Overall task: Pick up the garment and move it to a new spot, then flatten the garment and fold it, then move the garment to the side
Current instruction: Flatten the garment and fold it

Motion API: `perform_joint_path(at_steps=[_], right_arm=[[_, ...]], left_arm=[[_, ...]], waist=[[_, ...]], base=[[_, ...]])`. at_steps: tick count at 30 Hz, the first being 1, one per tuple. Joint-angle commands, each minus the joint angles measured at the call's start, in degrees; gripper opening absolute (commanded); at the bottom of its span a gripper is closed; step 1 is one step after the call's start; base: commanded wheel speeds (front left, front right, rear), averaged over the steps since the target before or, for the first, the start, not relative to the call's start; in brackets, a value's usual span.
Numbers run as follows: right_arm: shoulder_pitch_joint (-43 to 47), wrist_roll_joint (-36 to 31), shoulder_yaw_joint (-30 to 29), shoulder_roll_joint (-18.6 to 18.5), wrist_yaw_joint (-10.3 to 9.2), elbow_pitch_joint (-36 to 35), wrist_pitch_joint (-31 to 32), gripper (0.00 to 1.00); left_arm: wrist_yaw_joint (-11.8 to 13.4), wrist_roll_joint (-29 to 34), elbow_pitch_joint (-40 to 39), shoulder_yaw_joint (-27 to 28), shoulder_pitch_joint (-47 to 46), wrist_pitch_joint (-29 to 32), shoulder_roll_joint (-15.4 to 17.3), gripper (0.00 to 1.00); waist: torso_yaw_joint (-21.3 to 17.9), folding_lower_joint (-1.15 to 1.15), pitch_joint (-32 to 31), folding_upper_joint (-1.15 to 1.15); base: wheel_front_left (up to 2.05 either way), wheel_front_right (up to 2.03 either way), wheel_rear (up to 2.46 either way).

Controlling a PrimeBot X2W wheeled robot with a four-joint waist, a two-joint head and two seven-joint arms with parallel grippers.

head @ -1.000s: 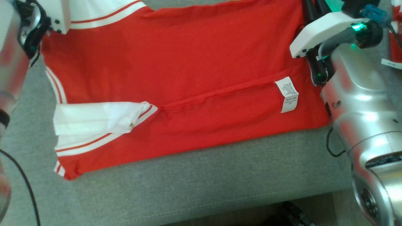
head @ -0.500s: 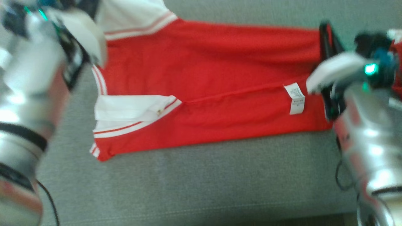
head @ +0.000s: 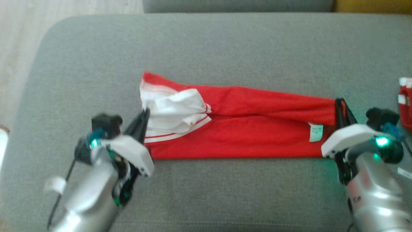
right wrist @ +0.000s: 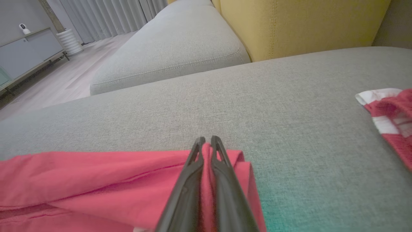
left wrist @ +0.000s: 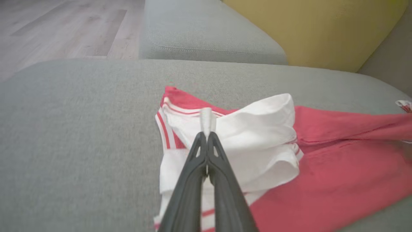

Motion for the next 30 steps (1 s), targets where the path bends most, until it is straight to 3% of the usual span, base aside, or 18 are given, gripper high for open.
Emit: perform_joint_path(at_steps=[1, 4, 5, 6, 7, 13, 22, 23, 24, 30], right_arm=[[0.5, -0.7, 0.2, 0.3, 0.37, -2.3, -0.6, 0.0], [2.3, -1.3, -1.4, 0.8, 0.37, -3.0, -0.6, 0.0], [2.7, -1.3, -2.0, 1.0, 0.37, -2.9, -0.6, 0.0], [3.2, -1.4, -2.7, 1.2, 0.37, -2.7, -0.6, 0.55], [3.5, -1.2, -3.5, 1.4, 0.37, -2.7, -0.6, 1.0], [5.0, -2.2, -8.2, 2.0, 0.37, -2.7, -0.6, 1.0], [4.7, -7.5, -13.4, 2.3, 0.37, 4.9, -0.1, 1.0], [4.6, -7.9, -13.9, 2.2, 0.37, 5.9, 0.4, 0.89], [4.5, -8.4, -14.1, 2.1, 0.37, 6.9, 0.8, 0.0], [3.1, -7.7, -14.4, 1.4, 0.37, 7.9, 0.3, 0.0]], left_arm=[[0.3, 1.1, -3.1, 4.5, 0.7, -0.7, 0.1, 0.0], [0.2, 3.5, -5.4, 7.7, 5.4, -0.7, -1.7, 0.0], [-0.2, 4.5, -5.9, 8.4, 6.4, -0.7, -2.4, 0.15], [-0.6, 5.6, -6.4, 9.2, 7.2, -0.7, -3.0, 0.6], [-1.0, 6.7, -6.9, 10.1, 7.9, -0.7, -3.6, 1.0], [-1.3, 12.6, -10.4, 15.9, 11.2, -0.7, -6.8, 1.0], [-2.9, 19.5, -13.5, 23.2, 17.5, -0.7, -11.2, 1.0], [-3.2, 20.0, -13.7, 23.7, 17.8, -0.7, -11.4, 1.0], [-3.5, 20.4, -13.7, 24.0, 18.0, -0.7, -11.6, 1.0], [-4.2, 22.0, -13.7, 25.8, 18.9, -0.7, -12.1, 1.0]], waist=[[1.2, 0.01, -1.2, 0.0], [2.1, 0.01, -1.5, 0.0], [2.4, 0.01, -1.5, 0.0], [2.8, 0.01, -1.5, 0.0], [3.1, 0.01, -1.4, 0.0], [3.8, 0.01, -0.8, 0.0], [4.9, 0.01, 0.4, 0.0], [5.2, 0.01, 0.4, 0.0], [5.5, 0.01, 0.4, 0.0], [5.9, 0.01, -0.3, 0.0]], base=[[0.0, 0.0, 0.0], [0.0, 0.0, 0.0], [0.0, 0.0, 0.0], [0.0, 0.0, 0.0], [0.0, 0.0, 0.0], [0.0, 0.0, 0.0], [0.0, 0.0, 0.0], [0.0, 0.0, 0.0], [0.0, 0.0, 0.0], [0.0, 0.0, 0.0]])
